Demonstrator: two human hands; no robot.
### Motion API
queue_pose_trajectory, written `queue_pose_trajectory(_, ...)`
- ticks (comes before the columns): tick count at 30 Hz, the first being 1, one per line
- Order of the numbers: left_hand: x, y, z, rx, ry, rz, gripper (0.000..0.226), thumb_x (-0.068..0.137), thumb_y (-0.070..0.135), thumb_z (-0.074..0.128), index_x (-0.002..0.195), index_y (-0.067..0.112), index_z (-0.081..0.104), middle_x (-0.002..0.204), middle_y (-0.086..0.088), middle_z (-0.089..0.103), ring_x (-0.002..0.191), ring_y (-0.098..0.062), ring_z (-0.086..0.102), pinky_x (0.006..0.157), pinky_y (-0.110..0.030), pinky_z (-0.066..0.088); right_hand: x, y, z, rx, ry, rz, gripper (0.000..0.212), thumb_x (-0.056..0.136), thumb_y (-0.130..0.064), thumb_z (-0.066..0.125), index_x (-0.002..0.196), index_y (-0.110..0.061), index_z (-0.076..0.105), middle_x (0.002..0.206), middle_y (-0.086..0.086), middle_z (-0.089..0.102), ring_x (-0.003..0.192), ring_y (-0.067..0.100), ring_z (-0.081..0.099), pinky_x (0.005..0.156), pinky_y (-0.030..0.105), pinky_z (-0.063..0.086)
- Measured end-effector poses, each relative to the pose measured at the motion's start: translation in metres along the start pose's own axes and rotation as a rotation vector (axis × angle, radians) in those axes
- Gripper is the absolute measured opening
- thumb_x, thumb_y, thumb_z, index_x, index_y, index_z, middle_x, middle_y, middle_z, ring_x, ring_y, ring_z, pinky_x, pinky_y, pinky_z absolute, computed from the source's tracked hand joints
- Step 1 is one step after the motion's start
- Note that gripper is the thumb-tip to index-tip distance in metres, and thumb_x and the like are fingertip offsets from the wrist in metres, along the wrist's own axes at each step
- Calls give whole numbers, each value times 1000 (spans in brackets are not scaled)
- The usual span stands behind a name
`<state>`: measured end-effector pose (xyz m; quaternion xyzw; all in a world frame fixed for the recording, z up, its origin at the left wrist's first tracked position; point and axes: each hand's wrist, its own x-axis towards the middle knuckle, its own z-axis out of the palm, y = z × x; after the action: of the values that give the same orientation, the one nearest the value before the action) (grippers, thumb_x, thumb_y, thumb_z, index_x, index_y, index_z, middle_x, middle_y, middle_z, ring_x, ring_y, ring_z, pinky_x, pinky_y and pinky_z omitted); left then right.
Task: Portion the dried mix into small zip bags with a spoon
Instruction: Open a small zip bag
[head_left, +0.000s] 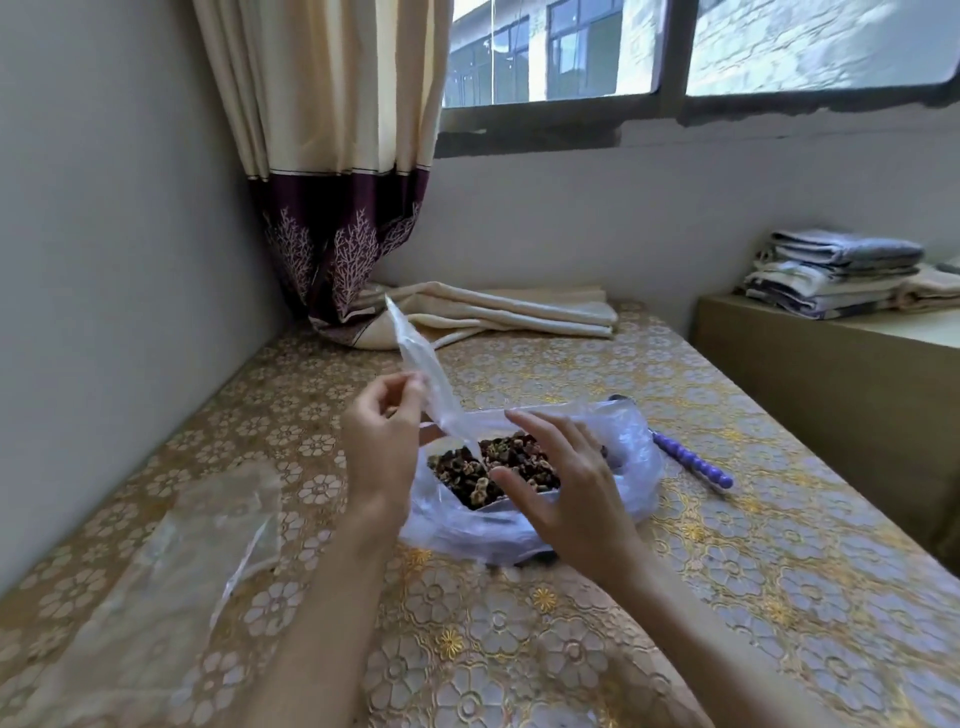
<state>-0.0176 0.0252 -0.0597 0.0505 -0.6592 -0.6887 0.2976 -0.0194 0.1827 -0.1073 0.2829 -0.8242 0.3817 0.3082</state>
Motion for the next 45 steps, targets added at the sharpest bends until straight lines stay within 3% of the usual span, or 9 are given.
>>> queue_pose_trajectory(5,3,-24,23,-118,-44,-61,10,88,16,61,81,9,62,72,-7,65,62,-15,67,54,-19,51,15,14,19,13,140,-9,24,84,-19,65,104,-7,67,97,4,68,89,20,64,80,24,47)
queue_pose_trajectory(10,5,-24,26,-297,-209,-61,20,79,23,64,91,9,57,72,-4,70,68,-20,69,60,-24,54,18,18,20,122,240,55,6,82,-9,67,84,-11,72,79,-2,70,70,6,63,66,21,50)
queue_pose_trajectory(14,-9,-31,27,120,-303,232,8,85,8,64,90,14,62,81,-2,70,78,-14,68,69,-27,54,18,11,9,821,118,483,22,87,-8,62,78,-23,76,72,2,73,69,13,69,65,23,55)
queue_pose_trajectory(20,-18,-36,29,464,-357,593,12,80,15,70,91,12,68,94,3,64,92,-5,59,80,-19,47,15,18,-3,1127,81,719,14,77,-13,66,83,-4,75,83,16,73,79,23,71,65,21,55)
queue_pose_trajectory(26,-23,-38,29,591,-390,639,27,77,28,72,101,17,66,98,6,63,98,-6,53,86,-14,39,14,23,-6,1078,64,723,12,71,-20,67,66,-11,74,67,7,70,65,16,67,59,21,53)
queue_pose_trajectory(31,-25,-35,28,580,-429,593,30,76,29,74,102,17,66,97,9,60,97,-7,50,83,-15,40,13,20,-5,1090,29,730,19,58,-31,75,62,-15,65,59,2,59,57,14,54,63,32,44)
queue_pose_trajectory(35,-23,-34,26,558,-424,566,15,81,21,69,95,16,72,87,6,61,91,-10,53,76,-21,43,13,19,-3,1018,29,697,22,59,-35,74,58,-18,60,51,-6,50,50,7,43,57,24,38)
queue_pose_trajectory(40,-21,-31,24,504,-394,516,10,83,19,62,89,18,71,78,15,61,78,3,49,68,-9,35,10,18,-2,915,-26,578,19,68,-35,70,61,-18,64,51,-7,49,50,6,42,51,18,37)
queue_pose_trajectory(45,-21,-27,20,545,-388,545,11,82,6,67,86,16,70,76,15,61,73,5,50,66,-8,36,11,15,-3,776,-41,401,20,74,-32,64,67,-14,61,51,-12,52,52,1,45,53,14,37)
